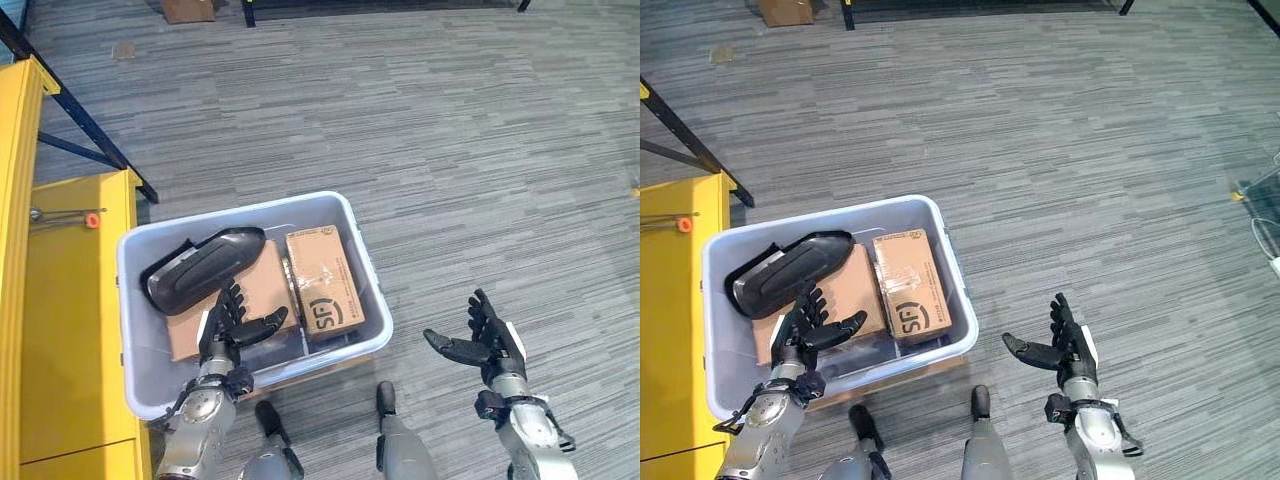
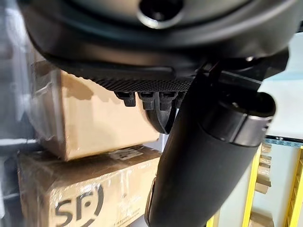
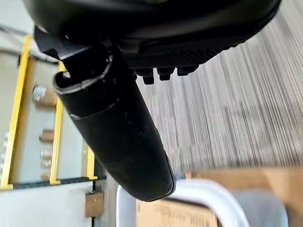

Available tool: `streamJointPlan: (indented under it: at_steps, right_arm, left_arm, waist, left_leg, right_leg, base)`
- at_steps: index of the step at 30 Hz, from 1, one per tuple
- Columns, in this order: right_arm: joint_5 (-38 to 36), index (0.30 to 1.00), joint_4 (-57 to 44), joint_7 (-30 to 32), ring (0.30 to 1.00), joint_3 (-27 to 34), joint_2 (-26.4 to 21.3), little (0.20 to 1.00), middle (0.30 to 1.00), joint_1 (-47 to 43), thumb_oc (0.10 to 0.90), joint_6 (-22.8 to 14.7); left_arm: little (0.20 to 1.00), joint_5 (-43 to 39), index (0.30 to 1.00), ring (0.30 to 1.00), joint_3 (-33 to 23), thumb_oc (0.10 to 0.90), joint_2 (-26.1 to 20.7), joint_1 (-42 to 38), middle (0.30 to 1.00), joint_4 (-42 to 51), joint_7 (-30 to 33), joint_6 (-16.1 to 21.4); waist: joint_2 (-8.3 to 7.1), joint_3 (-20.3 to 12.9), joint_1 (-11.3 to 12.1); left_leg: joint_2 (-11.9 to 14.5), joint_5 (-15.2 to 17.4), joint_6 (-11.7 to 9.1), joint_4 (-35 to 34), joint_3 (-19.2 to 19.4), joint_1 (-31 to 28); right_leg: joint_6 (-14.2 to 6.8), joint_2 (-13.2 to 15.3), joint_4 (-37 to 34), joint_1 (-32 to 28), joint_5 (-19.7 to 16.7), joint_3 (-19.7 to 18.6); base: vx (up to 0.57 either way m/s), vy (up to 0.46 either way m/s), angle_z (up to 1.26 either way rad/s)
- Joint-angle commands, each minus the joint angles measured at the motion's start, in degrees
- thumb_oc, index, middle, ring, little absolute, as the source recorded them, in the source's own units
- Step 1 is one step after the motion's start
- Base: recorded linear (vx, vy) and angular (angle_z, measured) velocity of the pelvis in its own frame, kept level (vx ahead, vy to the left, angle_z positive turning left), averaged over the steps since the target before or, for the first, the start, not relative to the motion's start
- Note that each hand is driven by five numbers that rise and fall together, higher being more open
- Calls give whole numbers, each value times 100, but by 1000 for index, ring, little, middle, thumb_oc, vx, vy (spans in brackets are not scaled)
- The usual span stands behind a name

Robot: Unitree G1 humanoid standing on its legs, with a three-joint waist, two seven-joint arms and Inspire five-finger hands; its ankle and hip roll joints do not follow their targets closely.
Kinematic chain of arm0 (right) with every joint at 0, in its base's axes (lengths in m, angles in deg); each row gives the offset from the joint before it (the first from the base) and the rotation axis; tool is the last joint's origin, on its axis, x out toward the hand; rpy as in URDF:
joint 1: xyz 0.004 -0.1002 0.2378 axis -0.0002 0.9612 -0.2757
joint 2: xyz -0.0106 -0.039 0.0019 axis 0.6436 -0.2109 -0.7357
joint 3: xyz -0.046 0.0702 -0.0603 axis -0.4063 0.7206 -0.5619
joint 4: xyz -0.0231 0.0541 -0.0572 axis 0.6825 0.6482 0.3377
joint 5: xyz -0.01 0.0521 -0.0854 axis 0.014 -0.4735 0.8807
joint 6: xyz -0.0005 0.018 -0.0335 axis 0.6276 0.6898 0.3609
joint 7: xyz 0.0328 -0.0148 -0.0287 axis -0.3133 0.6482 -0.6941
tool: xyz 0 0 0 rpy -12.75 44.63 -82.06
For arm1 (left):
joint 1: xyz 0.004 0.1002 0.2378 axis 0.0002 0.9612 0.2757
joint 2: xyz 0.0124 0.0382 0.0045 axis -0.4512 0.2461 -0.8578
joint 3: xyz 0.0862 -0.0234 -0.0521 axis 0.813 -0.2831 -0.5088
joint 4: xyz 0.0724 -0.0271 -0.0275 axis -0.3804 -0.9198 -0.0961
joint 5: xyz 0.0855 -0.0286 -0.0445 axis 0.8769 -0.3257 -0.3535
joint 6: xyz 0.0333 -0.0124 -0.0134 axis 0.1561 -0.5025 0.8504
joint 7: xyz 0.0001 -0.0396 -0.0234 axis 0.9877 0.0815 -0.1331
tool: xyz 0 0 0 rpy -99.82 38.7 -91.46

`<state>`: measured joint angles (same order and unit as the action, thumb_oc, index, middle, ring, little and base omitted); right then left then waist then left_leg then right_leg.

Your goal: Move parts from the plastic box to the shelf.

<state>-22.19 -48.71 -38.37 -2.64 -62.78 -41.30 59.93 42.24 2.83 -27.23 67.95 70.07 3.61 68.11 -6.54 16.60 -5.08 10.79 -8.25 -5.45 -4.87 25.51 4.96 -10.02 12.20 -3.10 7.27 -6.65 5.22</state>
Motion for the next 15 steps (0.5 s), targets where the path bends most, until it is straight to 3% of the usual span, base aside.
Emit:
streamJointPlan:
  at_steps: [1, 6, 10, 13, 15]
  right_arm:
    - [865, 1000, -999, 226, 1000, 417, -824, 1000, 1000, -665, 900, -517]
    - [1461, 1000, -999, 387, 1000, -82, -1970, 1000, 1000, -2024, 900, -441]
    - [1668, 1000, -890, 373, 1000, -674, -2528, 1000, 1000, -2957, 900, -372]
    - [1818, 1000, -221, 285, 1000, -1987, -3124, 1000, 1000, -4864, 900, -154]
    - [1905, 1000, 88, 244, 1000, -2516, -3188, 1000, 1000, -5566, 900, -73]
  left_arm:
    - [1000, -20, 1000, 1000, -224, 900, -79, -231, 1000, 539, -152, 471]
    - [1000, -102, 1000, 1000, -52, 900, -198, -312, 1000, 632, -274, 497]
    - [1000, -179, 1000, 1000, 73, 900, -252, -356, 1000, 696, -312, 522]
    - [1000, -300, 1000, 1000, 186, 900, -356, -325, 1000, 732, -286, 581]
    - [1000, -307, 1000, 1000, 144, 900, -373, -319, 1000, 708, -233, 591]
  waist:
    - [20, -337, 121]
    - [30, -227, 306]
    - [14, -155, 442]
    - [-66, -38, 742]
    - [-100, 36, 860]
  left_leg:
    - [616, 441, -221, 881, -490, 266]
    - [713, 276, -328, 779, -580, 327]
    - [738, 231, -361, 753, -631, 395]
    - [729, 209, -392, 785, -732, 570]
    - [725, 225, -387, 845, -821, 677]
  right_leg:
    - [-276, 419, 456, -311, 152, 280]
    - [-211, 315, 348, -416, 278, 463]
    - [-198, 299, 281, -456, 288, 538]
    - [-175, 293, 238, -488, 294, 684]
    - [-163, 288, 257, -498, 313, 754]
  base:
    - [44, -106, 21]
    - [8, -62, 22]
    - [-11, -32, 12]
    - [-11, -39, 26]
    - [-1, -53, 20]
